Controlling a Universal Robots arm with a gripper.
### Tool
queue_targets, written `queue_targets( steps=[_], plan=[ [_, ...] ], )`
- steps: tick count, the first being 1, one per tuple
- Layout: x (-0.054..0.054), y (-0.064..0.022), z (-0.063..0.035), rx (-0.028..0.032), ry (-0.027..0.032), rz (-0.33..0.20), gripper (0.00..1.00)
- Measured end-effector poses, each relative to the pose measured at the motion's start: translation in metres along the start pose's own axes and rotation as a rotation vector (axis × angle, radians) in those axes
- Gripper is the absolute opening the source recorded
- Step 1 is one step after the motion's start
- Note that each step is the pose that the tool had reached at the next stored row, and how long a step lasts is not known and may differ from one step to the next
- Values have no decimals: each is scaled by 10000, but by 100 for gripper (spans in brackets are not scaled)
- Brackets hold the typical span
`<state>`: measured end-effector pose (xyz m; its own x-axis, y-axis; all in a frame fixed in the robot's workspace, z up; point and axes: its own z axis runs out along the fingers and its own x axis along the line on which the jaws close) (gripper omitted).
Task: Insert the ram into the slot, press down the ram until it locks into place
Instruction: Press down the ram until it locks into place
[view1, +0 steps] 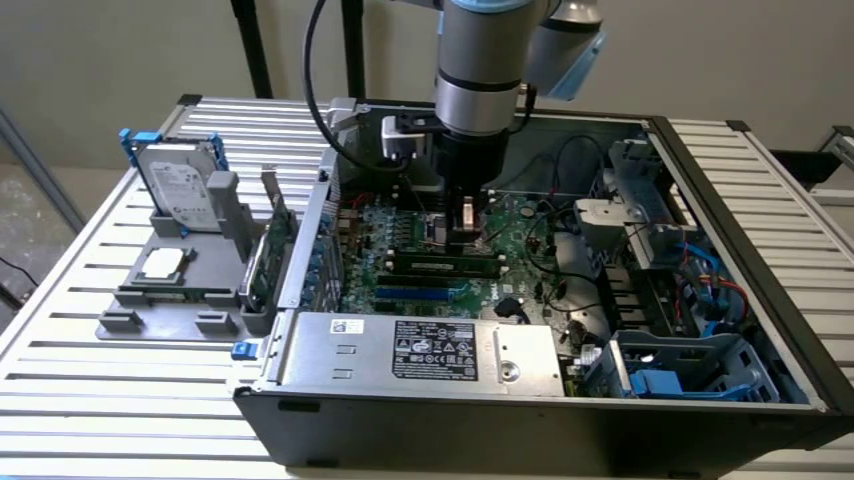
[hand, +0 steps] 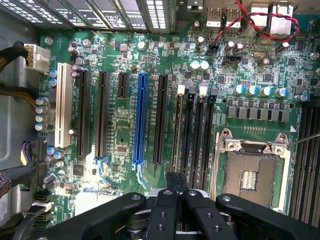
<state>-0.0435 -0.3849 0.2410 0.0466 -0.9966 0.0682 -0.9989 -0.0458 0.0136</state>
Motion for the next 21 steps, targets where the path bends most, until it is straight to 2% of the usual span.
queue_targets(
  steps=[17,21],
  plan=[
    [-41,18,166,-7,11,-1,11],
    [-41,18,149,-9,-1,0,11]
  ],
)
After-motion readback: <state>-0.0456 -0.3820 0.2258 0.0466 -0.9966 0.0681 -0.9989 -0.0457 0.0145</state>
